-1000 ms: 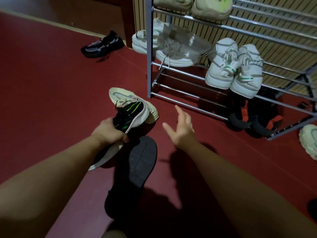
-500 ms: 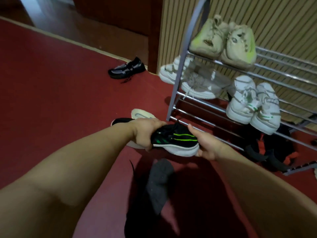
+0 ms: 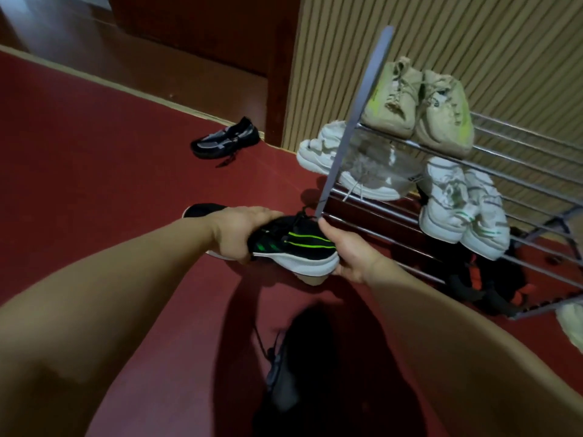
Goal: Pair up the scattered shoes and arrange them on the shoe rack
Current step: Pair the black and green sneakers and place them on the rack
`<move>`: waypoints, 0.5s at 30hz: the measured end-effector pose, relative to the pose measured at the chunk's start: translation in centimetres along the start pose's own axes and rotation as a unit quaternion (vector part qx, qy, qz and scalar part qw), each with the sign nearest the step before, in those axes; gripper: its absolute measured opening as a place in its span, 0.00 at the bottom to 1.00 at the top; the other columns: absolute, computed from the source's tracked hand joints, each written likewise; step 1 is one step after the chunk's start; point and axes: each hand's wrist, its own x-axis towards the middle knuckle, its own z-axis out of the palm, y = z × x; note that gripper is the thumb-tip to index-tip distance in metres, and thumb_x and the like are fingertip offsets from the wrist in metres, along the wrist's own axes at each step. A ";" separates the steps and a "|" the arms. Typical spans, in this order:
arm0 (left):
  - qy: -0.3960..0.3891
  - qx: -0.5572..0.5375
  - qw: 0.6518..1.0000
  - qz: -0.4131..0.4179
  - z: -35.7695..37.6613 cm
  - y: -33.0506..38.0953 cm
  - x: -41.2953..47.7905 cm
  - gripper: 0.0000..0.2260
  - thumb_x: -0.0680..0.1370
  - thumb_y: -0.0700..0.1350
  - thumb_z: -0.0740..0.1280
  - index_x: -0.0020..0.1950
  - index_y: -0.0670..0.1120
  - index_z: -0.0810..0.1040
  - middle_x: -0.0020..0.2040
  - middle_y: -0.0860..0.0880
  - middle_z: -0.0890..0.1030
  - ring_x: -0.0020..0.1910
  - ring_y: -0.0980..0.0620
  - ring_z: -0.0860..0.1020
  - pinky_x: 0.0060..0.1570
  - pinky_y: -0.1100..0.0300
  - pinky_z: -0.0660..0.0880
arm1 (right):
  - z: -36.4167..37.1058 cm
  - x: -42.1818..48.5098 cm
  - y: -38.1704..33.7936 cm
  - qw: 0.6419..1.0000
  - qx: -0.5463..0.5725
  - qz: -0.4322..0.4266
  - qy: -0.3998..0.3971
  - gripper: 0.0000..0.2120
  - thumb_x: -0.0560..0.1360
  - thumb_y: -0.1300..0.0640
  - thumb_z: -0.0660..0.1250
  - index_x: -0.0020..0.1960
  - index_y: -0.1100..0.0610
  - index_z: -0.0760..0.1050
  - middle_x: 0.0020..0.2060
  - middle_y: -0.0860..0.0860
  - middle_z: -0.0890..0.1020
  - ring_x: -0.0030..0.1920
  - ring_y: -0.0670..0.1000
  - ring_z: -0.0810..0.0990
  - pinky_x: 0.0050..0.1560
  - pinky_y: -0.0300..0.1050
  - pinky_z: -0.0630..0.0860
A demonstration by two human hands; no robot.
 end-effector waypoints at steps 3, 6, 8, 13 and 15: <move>0.007 0.007 1.000 0.028 0.2 2.0 1.2 0.44 0.64 0.48 0.74 0.76 0.48 0.57 0.70 0.47 0.69 0.68 0.48 0.69 0.66 0.58 0.66 | -2.0 -1.4 0.1 1.000 -0.012 -0.010 0.020 0.15 0.78 0.44 0.60 0.52 0.53 0.77 0.40 0.50 0.84 0.39 0.48 0.82 0.42 0.42 0.78; -0.011 0.031 0.998 0.053 0.5 6.2 2.7 0.46 0.62 0.54 0.70 0.77 0.48 0.55 0.69 0.47 0.69 0.68 0.48 0.69 0.67 0.57 0.67 | -6.2 -3.7 0.8 0.999 -0.021 -0.010 0.031 0.15 0.78 0.42 0.60 0.49 0.52 0.78 0.42 0.50 0.83 0.43 0.49 0.81 0.47 0.44 0.75; -0.013 0.051 0.996 0.067 1.3 9.9 4.0 0.49 0.61 0.60 0.69 0.77 0.48 0.54 0.70 0.48 0.68 0.68 0.48 0.69 0.67 0.56 0.67 | -9.7 -5.8 1.7 0.999 -0.012 -0.009 0.050 0.15 0.77 0.42 0.61 0.47 0.52 0.79 0.41 0.49 0.83 0.42 0.49 0.81 0.47 0.44 0.76; -0.053 0.130 0.990 0.003 5.3 21.0 9.0 0.55 0.65 0.62 0.74 0.78 0.50 0.39 0.74 0.43 0.60 0.72 0.42 0.63 0.69 0.54 0.64 | -20.9 -12.7 5.2 0.995 -0.008 -0.009 0.097 0.17 0.76 0.39 0.60 0.44 0.50 0.78 0.35 0.45 0.82 0.35 0.42 0.80 0.37 0.37 0.74; -0.085 0.078 0.990 -0.076 7.0 26.4 10.4 0.56 0.66 0.64 0.72 0.77 0.48 0.35 0.76 0.39 0.56 0.74 0.40 0.60 0.71 0.54 0.62 | -26.3 -16.1 7.5 0.992 -0.005 -0.014 0.125 0.18 0.75 0.37 0.60 0.44 0.50 0.78 0.32 0.43 0.83 0.37 0.43 0.80 0.42 0.39 0.74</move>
